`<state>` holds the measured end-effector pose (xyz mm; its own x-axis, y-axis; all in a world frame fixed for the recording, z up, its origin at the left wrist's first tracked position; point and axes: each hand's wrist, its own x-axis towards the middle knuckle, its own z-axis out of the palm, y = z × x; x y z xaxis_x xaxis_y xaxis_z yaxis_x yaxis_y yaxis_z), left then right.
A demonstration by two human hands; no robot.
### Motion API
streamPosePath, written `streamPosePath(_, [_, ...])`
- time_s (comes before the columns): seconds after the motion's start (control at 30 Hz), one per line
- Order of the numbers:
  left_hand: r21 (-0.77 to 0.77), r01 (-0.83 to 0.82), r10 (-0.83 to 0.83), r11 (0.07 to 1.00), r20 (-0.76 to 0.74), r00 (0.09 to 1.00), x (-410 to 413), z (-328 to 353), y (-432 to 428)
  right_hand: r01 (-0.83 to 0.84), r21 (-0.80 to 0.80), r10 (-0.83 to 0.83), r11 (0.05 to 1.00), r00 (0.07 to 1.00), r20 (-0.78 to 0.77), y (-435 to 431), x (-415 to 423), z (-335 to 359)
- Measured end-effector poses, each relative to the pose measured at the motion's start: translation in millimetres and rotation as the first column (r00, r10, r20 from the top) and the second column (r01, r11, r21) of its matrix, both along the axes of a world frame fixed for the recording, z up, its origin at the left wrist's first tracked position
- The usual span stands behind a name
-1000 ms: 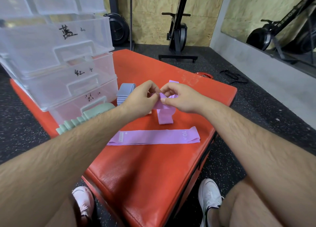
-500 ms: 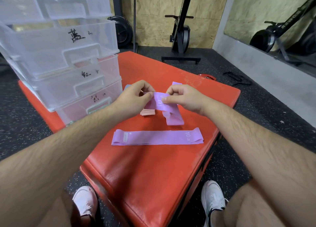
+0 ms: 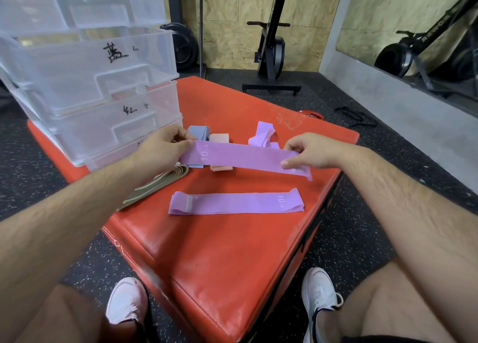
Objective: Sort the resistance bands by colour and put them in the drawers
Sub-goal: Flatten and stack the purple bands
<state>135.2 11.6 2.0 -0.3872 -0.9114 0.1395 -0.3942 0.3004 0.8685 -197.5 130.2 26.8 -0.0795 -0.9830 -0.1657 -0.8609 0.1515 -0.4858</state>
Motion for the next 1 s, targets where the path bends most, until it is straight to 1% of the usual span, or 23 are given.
streamPosePath(0.07, [0.035,-0.015,0.015,0.999,0.002,1.000,11,-4,-3,0.029,-0.006,-0.029,1.000,0.999,0.024,9,-8,2])
streamPosePath(0.17, [0.071,-0.022,0.019,0.997,0.047,0.999,23,-10,0,0.066,-0.002,-0.065,0.998,0.989,0.131,23,-16,2])
streamPosePath(0.27, [0.110,0.020,-0.033,0.994,0.124,0.992,32,-20,8,0.069,0.094,-0.091,0.993,0.960,0.264,32,-22,-7])
streamPosePath(0.33, [0.105,0.033,-0.047,0.994,0.136,0.990,34,-27,16,0.056,0.159,-0.102,0.986,0.949,0.297,36,-23,-16])
streamPosePath(0.43, [0.019,0.006,-0.011,1.000,0.252,0.968,34,-38,29,0.041,0.204,-0.093,0.978,0.962,0.256,41,-16,-30])
streamPosePath(0.5, [-0.008,0.031,-0.027,0.999,0.324,0.946,33,-46,36,0.055,0.176,-0.090,0.983,0.976,0.199,45,-9,-36])
streamPosePath(0.6, [-0.051,0.045,-0.022,0.998,0.399,0.917,34,-55,39,0.077,0.118,-0.095,0.990,0.983,0.157,49,-2,-43])
streamPosePath(0.8, [-0.123,0.082,-0.022,0.989,0.427,0.904,37,-63,35,0.022,0.089,-0.022,0.996,1.000,0.006,51,3,-52])
streamPosePath(0.93, [-0.271,0.166,-0.023,0.948,0.463,0.886,37,-67,33,0.011,0.098,-0.008,0.995,0.999,-0.035,50,4,-52])
streamPosePath(1.0, [-0.313,0.210,-0.029,0.926,0.496,0.868,36,-68,32,0.006,0.100,0.002,0.995,0.997,-0.079,50,5,-52])
